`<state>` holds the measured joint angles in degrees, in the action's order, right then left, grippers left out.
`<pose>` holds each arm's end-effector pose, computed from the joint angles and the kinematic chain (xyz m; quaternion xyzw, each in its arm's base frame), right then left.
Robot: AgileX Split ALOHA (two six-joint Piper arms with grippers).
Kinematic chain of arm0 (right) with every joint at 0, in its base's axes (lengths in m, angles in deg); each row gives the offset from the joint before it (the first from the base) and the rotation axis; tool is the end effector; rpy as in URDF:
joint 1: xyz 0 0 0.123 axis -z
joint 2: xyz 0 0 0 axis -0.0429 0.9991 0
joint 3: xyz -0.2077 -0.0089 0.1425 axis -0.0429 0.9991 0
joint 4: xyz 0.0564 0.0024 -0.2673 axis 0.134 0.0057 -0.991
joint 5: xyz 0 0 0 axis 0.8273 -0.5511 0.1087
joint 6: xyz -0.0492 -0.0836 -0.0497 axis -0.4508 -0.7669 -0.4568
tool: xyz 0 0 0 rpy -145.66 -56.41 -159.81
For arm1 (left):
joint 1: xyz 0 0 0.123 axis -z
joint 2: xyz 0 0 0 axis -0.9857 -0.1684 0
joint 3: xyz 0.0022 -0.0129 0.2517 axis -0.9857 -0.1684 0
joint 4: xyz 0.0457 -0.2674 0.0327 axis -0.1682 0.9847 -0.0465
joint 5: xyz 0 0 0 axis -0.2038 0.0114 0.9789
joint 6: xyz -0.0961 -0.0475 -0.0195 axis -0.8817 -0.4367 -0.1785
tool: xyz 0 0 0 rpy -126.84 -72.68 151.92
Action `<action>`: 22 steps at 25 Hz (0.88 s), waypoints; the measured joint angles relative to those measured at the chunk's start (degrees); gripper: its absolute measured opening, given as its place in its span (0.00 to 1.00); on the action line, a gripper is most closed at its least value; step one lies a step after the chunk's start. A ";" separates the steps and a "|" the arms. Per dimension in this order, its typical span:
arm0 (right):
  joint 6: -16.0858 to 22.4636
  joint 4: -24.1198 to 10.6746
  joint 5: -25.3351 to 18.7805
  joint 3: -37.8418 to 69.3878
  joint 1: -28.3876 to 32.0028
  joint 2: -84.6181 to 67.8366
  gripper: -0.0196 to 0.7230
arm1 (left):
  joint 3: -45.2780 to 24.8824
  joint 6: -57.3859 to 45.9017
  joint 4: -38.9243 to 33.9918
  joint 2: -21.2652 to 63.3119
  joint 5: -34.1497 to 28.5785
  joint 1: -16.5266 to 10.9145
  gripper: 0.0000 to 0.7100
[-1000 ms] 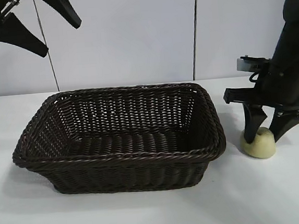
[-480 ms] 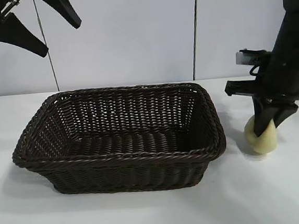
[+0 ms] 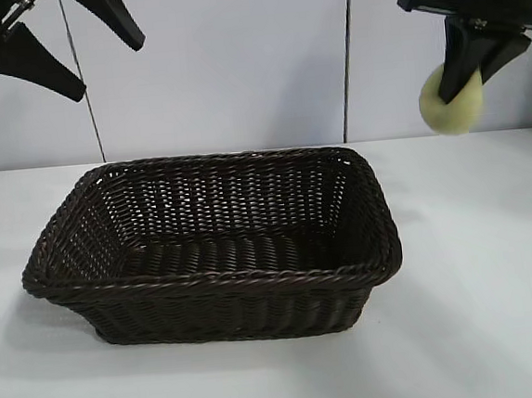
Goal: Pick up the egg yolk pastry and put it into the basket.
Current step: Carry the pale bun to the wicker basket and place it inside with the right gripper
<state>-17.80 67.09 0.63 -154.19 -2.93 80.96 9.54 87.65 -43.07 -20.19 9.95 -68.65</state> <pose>0.4038 0.0607 0.2246 -0.0515 0.9849 0.1097 0.1234 0.3877 -0.1380 0.2510 0.0560 0.9435 -0.2984 0.1328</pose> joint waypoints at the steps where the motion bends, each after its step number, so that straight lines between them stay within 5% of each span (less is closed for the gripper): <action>1: 0.00 0.06 0.00 -0.07 -0.44 0.07 0.09 | 0.00 0.00 0.00 0.00 0.00 0.00 0.75; 22: 1.93 2.44 6.63 -0.07 -24.07 2.63 0.09 | 0.00 0.00 0.00 0.00 -0.05 0.00 0.75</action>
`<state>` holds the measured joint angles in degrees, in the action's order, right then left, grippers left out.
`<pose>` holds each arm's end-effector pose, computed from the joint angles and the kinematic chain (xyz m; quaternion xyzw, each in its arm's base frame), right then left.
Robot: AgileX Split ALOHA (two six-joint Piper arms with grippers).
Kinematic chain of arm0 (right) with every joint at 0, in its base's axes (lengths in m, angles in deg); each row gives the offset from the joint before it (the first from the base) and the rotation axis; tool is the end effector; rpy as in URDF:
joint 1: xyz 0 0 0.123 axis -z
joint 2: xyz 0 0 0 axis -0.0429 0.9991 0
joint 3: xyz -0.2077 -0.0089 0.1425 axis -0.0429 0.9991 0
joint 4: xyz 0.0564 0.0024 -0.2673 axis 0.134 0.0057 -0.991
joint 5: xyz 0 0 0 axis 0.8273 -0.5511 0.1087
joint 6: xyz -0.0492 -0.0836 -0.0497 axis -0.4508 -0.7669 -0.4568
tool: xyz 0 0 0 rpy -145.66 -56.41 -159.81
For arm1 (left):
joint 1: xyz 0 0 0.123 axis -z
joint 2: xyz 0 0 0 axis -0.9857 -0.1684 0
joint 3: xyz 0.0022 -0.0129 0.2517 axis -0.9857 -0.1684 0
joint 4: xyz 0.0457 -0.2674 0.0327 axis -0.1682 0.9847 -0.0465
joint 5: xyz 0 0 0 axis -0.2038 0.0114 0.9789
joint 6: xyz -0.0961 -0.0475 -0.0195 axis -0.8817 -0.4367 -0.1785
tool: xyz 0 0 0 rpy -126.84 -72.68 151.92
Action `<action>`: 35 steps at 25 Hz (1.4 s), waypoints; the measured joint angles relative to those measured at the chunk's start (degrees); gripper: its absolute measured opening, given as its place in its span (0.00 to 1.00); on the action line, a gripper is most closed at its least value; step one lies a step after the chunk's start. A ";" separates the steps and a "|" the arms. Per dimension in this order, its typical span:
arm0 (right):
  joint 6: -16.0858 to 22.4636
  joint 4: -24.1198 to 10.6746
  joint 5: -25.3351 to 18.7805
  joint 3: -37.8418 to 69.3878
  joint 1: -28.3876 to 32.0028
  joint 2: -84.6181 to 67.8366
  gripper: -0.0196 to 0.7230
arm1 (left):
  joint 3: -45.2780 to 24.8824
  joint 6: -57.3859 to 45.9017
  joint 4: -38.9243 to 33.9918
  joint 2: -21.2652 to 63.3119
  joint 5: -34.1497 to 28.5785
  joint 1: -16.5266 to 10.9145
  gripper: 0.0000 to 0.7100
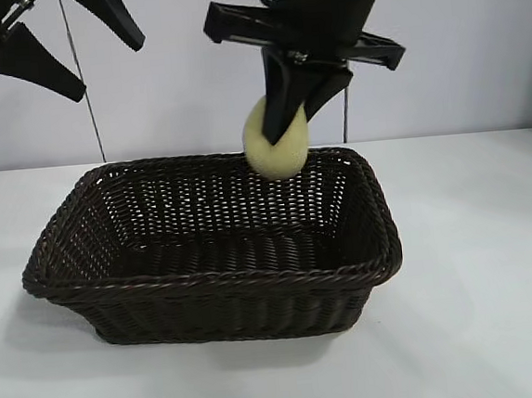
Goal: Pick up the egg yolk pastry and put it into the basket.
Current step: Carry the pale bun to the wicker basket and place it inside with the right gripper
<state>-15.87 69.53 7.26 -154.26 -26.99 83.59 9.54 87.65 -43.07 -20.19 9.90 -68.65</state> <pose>0.3572 0.2305 0.2102 -0.2220 0.9538 0.1591 0.1252 0.3876 -0.1380 0.2509 0.0561 0.9436 -0.2984 0.1324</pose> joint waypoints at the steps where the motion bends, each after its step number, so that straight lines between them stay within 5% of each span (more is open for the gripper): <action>1: 0.22 0.00 0.47 0.00 -0.41 0.78 0.09 | 0.00 0.00 0.00 0.00 0.00 0.00 0.75; 13: 0.62 0.19 5.46 0.00 -1.05 6.45 0.15 | 0.00 0.00 0.00 0.00 -0.42 0.00 0.75; 23: 0.62 0.25 4.21 0.00 -1.05 6.45 0.77 | 0.00 0.00 0.00 0.00 -0.46 0.00 0.75; 35: 0.56 0.35 -1.95 -0.18 4.36 2.99 0.81 | 0.00 0.00 -0.33 0.00 -0.53 0.00 0.75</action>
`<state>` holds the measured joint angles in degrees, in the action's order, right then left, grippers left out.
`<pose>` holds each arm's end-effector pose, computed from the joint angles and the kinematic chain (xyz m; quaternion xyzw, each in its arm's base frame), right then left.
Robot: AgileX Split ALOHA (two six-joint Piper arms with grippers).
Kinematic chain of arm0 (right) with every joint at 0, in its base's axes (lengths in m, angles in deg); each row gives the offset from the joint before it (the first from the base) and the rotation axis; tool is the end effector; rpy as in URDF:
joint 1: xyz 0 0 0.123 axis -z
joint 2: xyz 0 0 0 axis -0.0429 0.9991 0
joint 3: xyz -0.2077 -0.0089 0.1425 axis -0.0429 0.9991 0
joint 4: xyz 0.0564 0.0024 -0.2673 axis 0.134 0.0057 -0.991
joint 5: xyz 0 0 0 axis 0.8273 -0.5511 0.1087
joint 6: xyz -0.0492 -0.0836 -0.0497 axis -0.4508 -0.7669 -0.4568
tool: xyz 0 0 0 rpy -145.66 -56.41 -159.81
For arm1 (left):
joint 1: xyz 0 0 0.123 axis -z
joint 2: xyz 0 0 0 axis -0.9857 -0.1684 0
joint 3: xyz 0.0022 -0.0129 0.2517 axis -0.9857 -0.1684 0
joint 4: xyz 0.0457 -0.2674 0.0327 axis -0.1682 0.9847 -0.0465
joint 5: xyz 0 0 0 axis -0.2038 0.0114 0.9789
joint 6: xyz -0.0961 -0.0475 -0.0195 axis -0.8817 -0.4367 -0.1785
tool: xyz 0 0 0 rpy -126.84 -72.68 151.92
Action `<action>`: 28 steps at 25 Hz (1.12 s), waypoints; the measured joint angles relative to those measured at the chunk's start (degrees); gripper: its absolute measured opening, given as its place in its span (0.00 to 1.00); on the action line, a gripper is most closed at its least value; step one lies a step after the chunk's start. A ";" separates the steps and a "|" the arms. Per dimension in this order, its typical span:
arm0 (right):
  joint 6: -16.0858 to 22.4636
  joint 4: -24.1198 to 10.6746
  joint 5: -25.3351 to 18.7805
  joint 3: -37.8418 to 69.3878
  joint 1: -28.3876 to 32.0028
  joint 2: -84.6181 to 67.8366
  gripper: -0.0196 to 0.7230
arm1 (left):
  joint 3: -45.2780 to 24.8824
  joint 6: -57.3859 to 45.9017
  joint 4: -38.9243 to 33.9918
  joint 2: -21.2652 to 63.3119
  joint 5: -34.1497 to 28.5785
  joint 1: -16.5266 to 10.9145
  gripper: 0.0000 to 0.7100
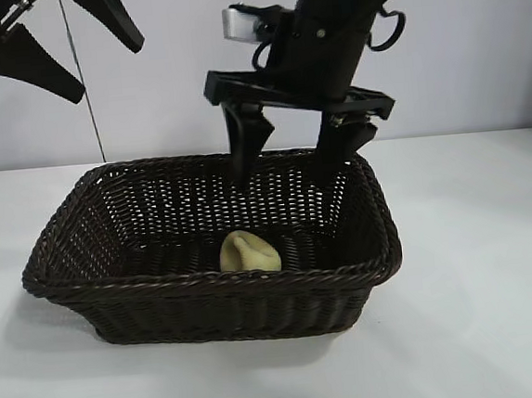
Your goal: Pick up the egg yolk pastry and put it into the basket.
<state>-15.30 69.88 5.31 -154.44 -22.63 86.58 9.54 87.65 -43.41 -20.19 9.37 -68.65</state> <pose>0.3741 0.2040 0.1882 -0.1801 0.9681 0.1490 0.0899 0.3867 -0.1376 0.2504 0.0585 0.9448 -0.2959 0.1283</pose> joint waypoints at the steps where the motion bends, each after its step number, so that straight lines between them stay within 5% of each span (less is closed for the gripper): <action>1: -0.31 -0.11 -0.64 -0.13 0.95 -0.78 0.81 | 0.00 0.00 -0.06 0.00 -0.07 0.00 0.75; 9: -2.36 -0.11 -4.09 -0.83 7.00 -5.64 0.81 | 0.00 0.00 -0.06 0.00 -0.18 0.00 0.75; 28: -2.51 -0.01 -6.01 -2.98 7.24 -6.07 0.81 | 0.00 0.05 -0.06 0.00 -0.23 0.00 0.75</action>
